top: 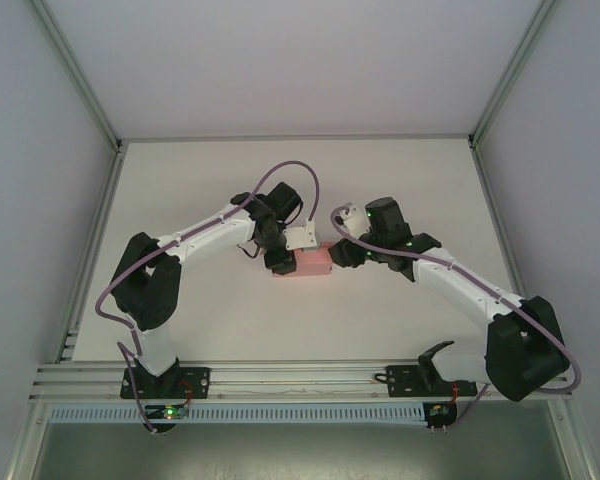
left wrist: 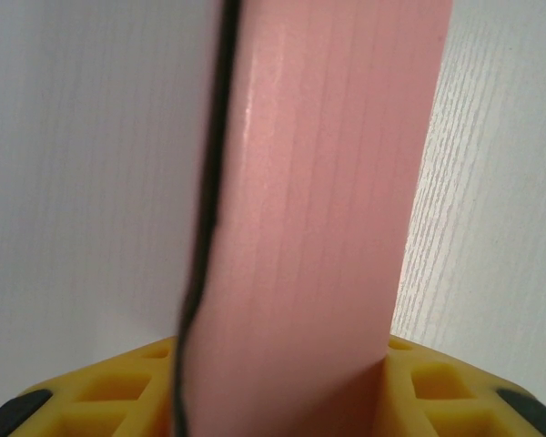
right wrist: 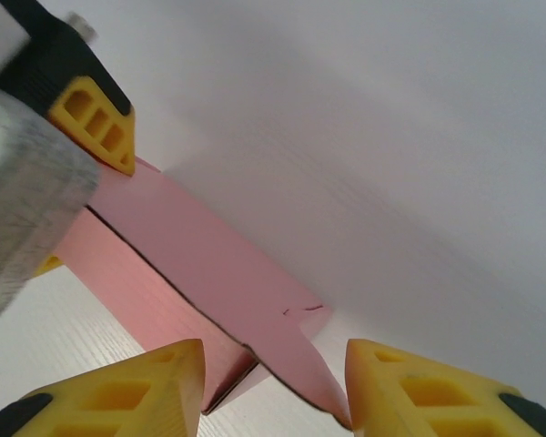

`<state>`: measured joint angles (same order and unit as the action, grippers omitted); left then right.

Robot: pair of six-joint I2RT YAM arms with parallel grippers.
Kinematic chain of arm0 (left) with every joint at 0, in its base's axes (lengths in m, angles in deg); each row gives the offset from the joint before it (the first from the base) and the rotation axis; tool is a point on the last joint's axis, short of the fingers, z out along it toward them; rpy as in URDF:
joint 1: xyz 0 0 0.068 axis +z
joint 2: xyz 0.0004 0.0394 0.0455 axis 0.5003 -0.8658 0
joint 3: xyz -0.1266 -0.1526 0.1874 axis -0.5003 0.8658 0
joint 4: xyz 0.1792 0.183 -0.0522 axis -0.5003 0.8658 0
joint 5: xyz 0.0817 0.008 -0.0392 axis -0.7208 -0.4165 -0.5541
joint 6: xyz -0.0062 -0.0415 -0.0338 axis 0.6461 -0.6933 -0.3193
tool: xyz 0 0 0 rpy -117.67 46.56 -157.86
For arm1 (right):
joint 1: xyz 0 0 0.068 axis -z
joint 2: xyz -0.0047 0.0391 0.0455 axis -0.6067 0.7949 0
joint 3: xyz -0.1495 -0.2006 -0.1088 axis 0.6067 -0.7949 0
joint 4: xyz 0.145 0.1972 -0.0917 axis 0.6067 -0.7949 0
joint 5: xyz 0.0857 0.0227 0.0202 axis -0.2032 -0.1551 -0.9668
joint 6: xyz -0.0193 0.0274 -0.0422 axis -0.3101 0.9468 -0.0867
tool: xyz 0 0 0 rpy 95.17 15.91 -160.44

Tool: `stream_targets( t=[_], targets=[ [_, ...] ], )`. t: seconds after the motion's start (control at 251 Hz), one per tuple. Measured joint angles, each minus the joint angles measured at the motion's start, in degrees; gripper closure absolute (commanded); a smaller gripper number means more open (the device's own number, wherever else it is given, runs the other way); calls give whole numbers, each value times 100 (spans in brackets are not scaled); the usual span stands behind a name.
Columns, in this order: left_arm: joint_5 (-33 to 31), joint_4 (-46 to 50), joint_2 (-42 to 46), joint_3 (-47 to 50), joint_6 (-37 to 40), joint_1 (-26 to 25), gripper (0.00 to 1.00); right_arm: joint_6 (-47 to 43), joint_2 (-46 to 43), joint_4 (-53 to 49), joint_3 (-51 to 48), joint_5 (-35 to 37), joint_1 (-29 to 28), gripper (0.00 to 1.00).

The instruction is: Assemble paper box

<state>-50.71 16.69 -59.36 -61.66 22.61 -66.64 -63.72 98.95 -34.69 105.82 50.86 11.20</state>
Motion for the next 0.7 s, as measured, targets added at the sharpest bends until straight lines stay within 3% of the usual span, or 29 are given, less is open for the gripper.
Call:
stream_targets(
  t=[0.196,0.295,0.411,0.459,0.702],
  targets=[
    [0,11,-26,-26,0,0,58,-37,188,-74,13,74,2,81],
    [0,35,-42,-52,-2,0,58,74,188,-151,68,107,0,85],
    [7,63,-68,-90,-2,0,58,243,181,-286,136,101,-46,70],
    [4,76,-81,-107,-2,0,58,367,151,-341,157,107,-90,58],
    [4,116,-111,-149,-2,-2,58,439,-55,-450,186,461,-225,61]
  ],
)
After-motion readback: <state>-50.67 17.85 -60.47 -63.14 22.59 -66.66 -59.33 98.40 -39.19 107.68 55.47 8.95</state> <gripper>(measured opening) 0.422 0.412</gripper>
